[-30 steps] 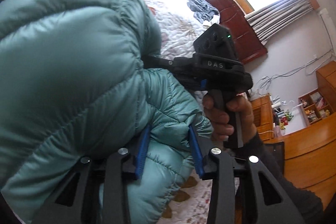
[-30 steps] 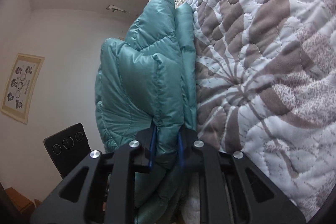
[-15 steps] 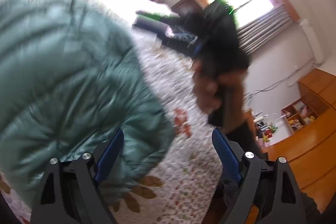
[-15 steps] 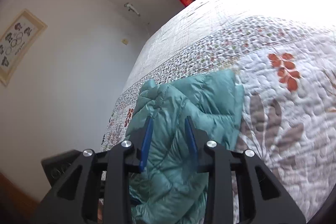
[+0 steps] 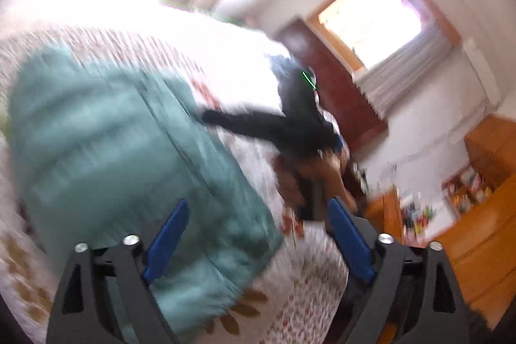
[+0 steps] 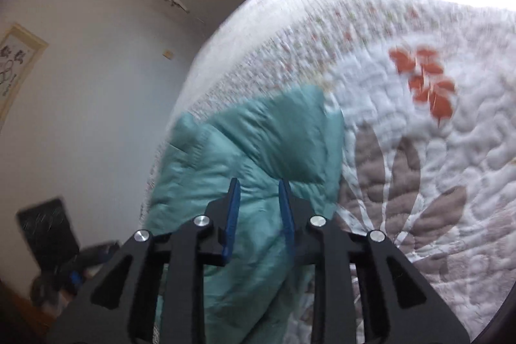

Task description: Fold large clothes

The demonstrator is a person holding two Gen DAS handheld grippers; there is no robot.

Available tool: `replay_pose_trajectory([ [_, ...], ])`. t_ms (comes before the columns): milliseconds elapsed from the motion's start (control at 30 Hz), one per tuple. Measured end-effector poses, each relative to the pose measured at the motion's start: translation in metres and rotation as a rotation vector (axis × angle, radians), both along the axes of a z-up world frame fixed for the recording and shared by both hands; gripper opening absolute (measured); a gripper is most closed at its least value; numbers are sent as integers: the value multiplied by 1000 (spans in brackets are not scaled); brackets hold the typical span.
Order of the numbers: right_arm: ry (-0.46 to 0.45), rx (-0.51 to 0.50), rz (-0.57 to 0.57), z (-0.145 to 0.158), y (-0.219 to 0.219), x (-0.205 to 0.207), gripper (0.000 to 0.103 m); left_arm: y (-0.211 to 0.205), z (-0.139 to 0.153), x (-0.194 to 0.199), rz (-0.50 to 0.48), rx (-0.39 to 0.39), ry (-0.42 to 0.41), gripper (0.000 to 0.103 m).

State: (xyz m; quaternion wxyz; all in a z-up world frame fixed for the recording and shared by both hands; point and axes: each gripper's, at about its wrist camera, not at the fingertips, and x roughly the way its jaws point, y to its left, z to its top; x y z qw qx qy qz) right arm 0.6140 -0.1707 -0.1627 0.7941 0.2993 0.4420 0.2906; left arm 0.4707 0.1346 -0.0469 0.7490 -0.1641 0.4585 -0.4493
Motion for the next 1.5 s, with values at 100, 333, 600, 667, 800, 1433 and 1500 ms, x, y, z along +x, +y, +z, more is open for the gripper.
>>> replay_pose_trajectory([
  [100, -56, 54, 28, 27, 2, -7, 24, 18, -2, 50, 83, 9, 57, 92],
  [333, 61, -69, 132, -27, 33, -3, 15, 11, -71, 95, 114, 91, 191, 90],
  [600, 76, -13, 90, -14, 11, -14, 27, 12, -58, 88, 132, 115, 156, 91],
  [667, 41, 30, 87, 9, 3, -29, 45, 28, -40, 72, 117, 84, 113, 95],
  [800, -15, 74, 152, 34, 8, -56, 49, 56, -29, 31, 107, 78, 102, 99],
  [1433, 1, -148, 221, 17, 34, -125, 42, 100, -109, -20, 114, -27, 288, 99],
  [1500, 5, -11, 203, 26, 9, -126, 59, 97, -118, -21, 115, -17, 293, 99],
])
